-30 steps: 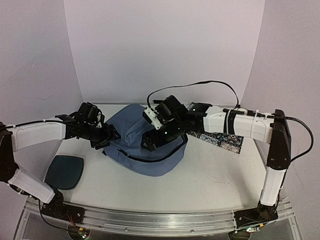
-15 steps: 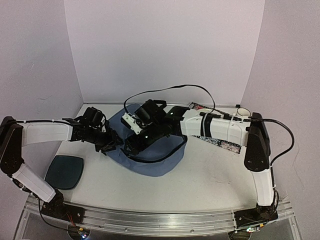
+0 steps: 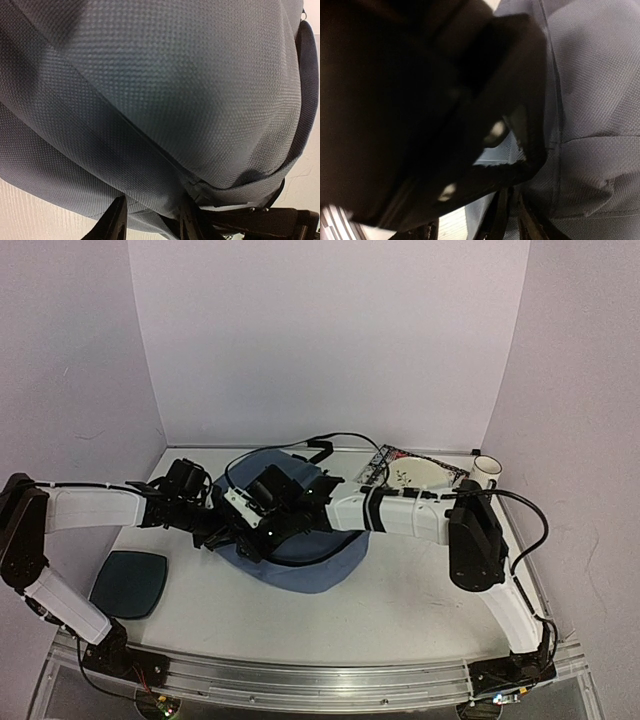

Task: Pack the student bag
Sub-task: Grab the largest pocket of the student bag, then zip the student bag into the largest pocket of the bag, then hold the largest pocket of the student bag.

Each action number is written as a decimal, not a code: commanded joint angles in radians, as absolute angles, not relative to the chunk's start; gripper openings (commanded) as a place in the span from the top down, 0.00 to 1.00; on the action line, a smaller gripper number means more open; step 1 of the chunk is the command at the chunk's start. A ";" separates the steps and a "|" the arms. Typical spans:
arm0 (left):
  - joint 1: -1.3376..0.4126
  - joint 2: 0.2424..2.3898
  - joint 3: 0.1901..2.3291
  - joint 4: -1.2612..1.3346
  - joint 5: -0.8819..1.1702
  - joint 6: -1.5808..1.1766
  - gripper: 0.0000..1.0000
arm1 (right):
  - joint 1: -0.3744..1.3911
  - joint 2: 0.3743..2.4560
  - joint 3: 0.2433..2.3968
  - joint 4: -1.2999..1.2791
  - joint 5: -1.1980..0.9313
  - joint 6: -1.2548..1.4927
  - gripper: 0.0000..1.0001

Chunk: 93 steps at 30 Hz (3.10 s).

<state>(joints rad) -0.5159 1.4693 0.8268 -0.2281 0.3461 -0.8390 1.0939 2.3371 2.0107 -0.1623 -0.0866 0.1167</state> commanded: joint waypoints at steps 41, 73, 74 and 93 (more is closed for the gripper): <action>-0.515 1.507 0.772 -0.105 0.381 -0.956 0.71 | 1.131 1.901 1.512 0.018 -0.043 0.202 1.00; -0.701 1.411 0.781 -0.163 0.335 -1.130 0.39 | 1.167 1.846 1.459 0.063 0.046 0.178 1.00; -0.710 1.415 0.780 -0.162 0.329 -1.149 0.38 | 1.168 1.848 1.458 0.067 0.042 0.175 1.00; -0.783 1.546 0.801 -0.055 0.224 -1.315 0.73 | 1.197 1.823 1.367 0.126 0.038 0.163 1.00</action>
<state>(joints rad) -0.7693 1.5268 0.7860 -0.1196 0.2358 -1.2863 1.1740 1.8557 1.3943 0.0625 0.0454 0.1693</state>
